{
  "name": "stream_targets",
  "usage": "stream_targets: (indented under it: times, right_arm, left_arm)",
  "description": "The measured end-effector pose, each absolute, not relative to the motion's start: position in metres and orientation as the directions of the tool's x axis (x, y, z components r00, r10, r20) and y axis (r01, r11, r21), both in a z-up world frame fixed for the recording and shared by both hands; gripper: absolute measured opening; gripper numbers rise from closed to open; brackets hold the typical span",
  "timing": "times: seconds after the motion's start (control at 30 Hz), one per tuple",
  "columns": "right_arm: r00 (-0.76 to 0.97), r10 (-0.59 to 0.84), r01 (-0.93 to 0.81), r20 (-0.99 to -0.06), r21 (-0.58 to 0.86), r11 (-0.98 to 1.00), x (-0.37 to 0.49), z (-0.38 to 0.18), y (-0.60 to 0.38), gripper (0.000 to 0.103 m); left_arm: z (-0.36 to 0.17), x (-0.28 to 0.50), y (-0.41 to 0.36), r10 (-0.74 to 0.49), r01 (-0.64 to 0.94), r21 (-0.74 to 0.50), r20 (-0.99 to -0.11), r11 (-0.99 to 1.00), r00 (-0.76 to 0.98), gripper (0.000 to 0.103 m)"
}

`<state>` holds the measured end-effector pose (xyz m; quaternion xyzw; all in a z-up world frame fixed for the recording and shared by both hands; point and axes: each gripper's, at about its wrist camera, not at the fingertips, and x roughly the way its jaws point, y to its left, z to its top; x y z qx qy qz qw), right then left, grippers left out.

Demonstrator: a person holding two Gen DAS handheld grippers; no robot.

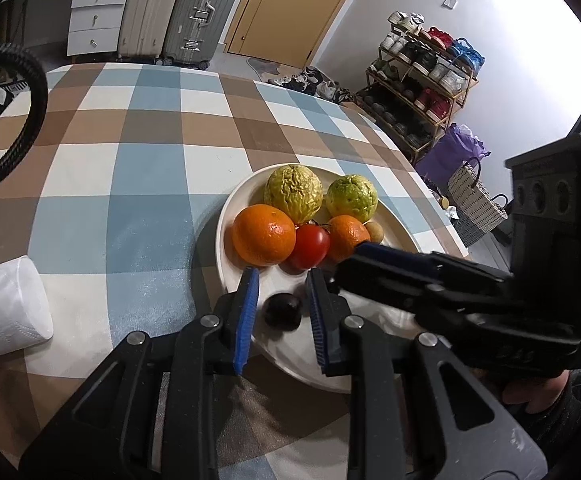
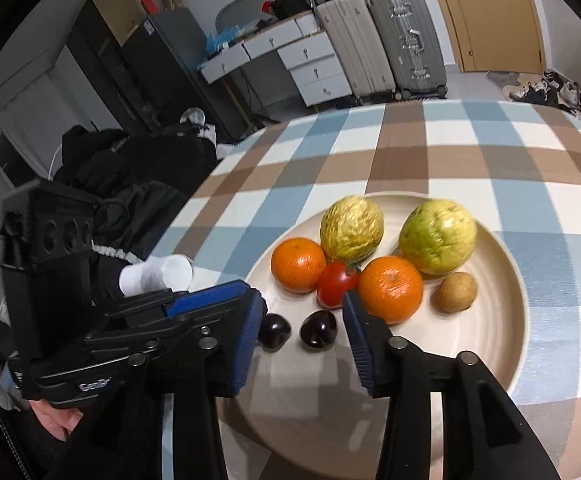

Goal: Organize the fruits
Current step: 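Carry both dark plums onto the cream plate and open both tools, then move both tools back toward the last tomato and brown fruit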

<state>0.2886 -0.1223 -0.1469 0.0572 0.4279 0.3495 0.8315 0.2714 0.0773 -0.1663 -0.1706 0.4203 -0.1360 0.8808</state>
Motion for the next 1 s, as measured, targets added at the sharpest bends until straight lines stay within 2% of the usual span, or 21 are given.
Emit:
stream_targets:
  times: [0.07, 0.17, 0.33, 0.53, 0.63, 1.0]
  right_arm:
    - [0.417, 0.632, -0.525, -0.653, 0.395, 0.754, 0.284, -0.139, -0.131, 0.051]
    - [0.453, 0.630, -0.517, -0.631, 0.390, 0.762, 0.273, -0.126, -0.145, 0.052]
    - [0.513, 0.620, -0.506, -0.594, 0.374, 0.777, 0.251, -0.109, -0.168, 0.076]
    - [0.569, 0.605, -0.492, -0.557, 0.359, 0.793, 0.218, -0.094, -0.193, 0.090]
    - [0.590, 0.599, -0.492, -0.541, 0.347, 0.798, 0.200, -0.087, -0.203, 0.093]
    - [0.660, 0.560, -0.486, -0.501, 0.284, 0.827, 0.145, -0.075, -0.225, 0.101]
  left_arm:
    - [-0.164, 0.269, 0.077, -0.390, 0.099, -0.423, -0.688, 0.901, 0.612, 0.027]
    - [-0.156, 0.261, 0.075, -0.383, 0.101, -0.417, -0.678, 0.903, 0.628, 0.038]
    - [-0.139, 0.243, 0.072, -0.370, 0.107, -0.404, -0.658, 0.908, 0.656, 0.054]
    - [-0.121, 0.216, 0.067, -0.353, 0.112, -0.386, -0.637, 0.916, 0.685, 0.065]
    - [-0.113, 0.200, 0.060, -0.336, 0.106, -0.370, -0.641, 0.923, 0.690, 0.073]
    - [-0.095, 0.153, 0.039, -0.320, 0.114, -0.345, -0.630, 0.931, 0.707, 0.083]
